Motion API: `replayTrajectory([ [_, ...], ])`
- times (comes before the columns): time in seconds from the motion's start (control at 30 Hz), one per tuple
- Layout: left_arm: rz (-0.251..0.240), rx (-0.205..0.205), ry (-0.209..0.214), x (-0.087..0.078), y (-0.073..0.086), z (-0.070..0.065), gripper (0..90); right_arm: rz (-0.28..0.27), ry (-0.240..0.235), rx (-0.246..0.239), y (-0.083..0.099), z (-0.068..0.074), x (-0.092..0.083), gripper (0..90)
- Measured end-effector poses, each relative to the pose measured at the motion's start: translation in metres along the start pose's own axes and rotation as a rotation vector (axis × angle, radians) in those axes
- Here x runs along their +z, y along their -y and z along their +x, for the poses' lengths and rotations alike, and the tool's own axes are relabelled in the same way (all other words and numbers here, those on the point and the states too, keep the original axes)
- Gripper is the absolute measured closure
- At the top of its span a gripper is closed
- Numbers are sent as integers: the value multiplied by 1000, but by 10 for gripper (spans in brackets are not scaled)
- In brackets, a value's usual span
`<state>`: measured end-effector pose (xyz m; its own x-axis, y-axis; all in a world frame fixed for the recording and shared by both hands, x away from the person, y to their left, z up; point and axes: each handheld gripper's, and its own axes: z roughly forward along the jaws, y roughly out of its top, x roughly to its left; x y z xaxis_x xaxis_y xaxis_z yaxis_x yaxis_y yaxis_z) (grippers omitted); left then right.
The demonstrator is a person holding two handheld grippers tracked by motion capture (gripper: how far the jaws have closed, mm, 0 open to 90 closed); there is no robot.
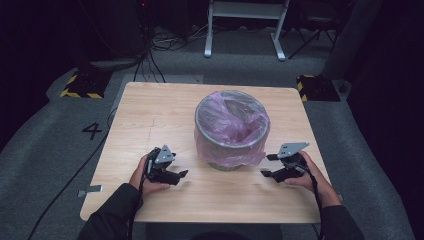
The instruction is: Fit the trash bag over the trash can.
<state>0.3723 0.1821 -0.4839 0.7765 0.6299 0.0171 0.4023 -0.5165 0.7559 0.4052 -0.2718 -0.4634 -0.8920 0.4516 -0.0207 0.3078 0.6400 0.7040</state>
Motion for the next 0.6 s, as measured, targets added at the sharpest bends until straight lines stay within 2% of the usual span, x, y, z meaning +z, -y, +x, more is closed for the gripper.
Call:
replayTrajectory([
  [0.1,25,-17,-8,-7,10,3,194,-40,33,47,6,-3,-16,249],
  [0.3,85,-1,-44,-9,23,1,194,-190,93,118,4,-10,-51,243],
  [0.37,98,-5,-51,-9,26,2,203,-246,136,139,-4,-11,-65,256],
  [0.47,90,-30,-38,-11,30,3,209,-287,181,159,-18,-12,-78,265],
  [0.53,84,-35,-32,-11,31,4,204,-322,185,155,-29,-11,-86,265],
  [0.6,75,-56,-22,-11,34,6,191,-350,190,137,-41,-11,-92,265],
])
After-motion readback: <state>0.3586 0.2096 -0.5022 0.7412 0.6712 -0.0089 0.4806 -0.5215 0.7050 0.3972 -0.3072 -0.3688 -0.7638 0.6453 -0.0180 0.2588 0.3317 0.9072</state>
